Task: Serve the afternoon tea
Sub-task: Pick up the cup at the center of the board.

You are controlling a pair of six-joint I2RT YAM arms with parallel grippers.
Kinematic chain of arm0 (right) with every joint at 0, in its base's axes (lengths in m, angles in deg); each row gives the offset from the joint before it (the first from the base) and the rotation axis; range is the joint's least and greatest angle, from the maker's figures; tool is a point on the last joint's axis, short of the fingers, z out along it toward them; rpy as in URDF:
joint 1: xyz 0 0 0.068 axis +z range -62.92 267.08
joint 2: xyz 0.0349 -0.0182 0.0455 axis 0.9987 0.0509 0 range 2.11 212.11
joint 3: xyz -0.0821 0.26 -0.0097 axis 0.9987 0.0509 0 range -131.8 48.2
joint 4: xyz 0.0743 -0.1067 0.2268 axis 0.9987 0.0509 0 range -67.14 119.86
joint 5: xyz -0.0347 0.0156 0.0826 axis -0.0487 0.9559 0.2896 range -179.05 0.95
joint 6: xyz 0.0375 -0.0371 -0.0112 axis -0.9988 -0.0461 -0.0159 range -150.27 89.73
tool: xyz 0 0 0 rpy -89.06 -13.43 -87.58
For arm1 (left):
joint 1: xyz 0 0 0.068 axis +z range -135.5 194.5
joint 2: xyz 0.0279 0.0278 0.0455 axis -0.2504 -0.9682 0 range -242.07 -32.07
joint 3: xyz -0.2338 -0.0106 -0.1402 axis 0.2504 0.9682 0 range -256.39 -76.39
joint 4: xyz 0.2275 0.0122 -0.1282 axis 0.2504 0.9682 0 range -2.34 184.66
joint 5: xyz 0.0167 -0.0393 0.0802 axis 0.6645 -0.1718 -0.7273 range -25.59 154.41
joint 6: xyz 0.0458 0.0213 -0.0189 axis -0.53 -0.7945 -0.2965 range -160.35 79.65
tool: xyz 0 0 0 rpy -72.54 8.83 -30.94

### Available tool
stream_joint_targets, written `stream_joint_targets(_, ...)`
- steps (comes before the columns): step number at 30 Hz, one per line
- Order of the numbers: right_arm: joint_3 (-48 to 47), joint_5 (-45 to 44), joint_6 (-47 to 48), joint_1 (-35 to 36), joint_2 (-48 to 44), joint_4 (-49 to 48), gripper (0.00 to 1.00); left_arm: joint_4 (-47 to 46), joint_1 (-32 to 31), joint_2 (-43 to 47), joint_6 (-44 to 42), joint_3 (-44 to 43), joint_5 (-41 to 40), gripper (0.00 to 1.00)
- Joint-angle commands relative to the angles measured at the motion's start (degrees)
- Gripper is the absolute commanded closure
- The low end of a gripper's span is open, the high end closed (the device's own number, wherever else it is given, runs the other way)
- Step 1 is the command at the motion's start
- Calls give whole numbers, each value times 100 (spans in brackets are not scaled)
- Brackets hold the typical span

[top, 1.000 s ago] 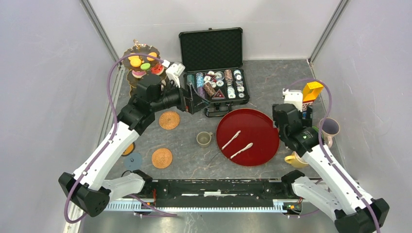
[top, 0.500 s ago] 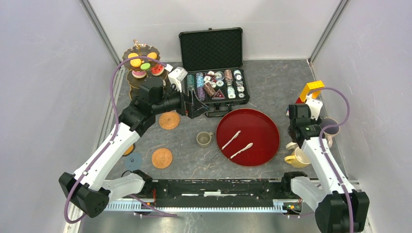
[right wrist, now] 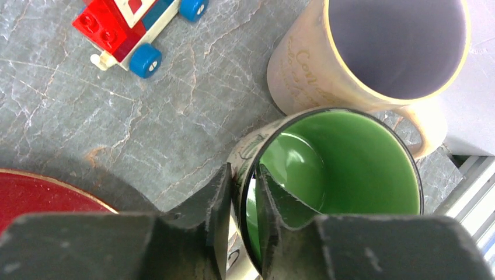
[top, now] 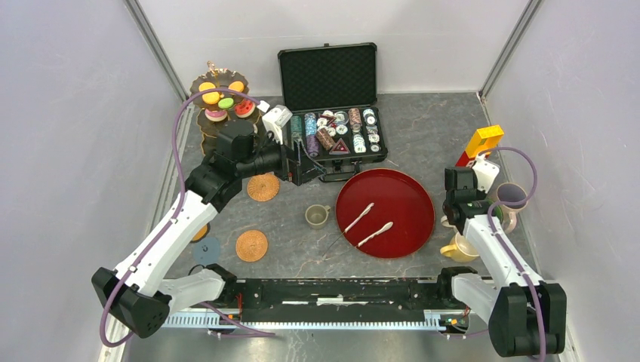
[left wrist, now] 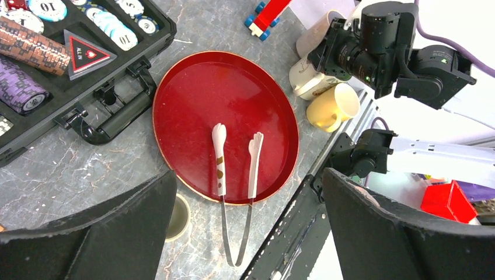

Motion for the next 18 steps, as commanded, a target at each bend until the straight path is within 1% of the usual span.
stream_joint_targets(1, 189, -205, -197, -20, 31, -432, 78, -78, -22, 42, -249, -25, 144, 0)
stream_joint_targets(4, 126, -206, -70, -21, 118, -544, 84, -67, -22, 3, -249, -34, 152, 0)
stream_joint_targets(8, -99, -250, 104, -26, 244, -497, 99, -70, -22, -38, -241, -32, 188, 0)
stream_joint_targets(12, -304, -277, 260, -21, 162, -393, 100, -59, -22, -77, -233, -25, 196, 0)
stream_joint_targets(18, -513, -35, 571, -19, -504, -356, 100, -59, -22, -165, -214, -33, 249, 0)
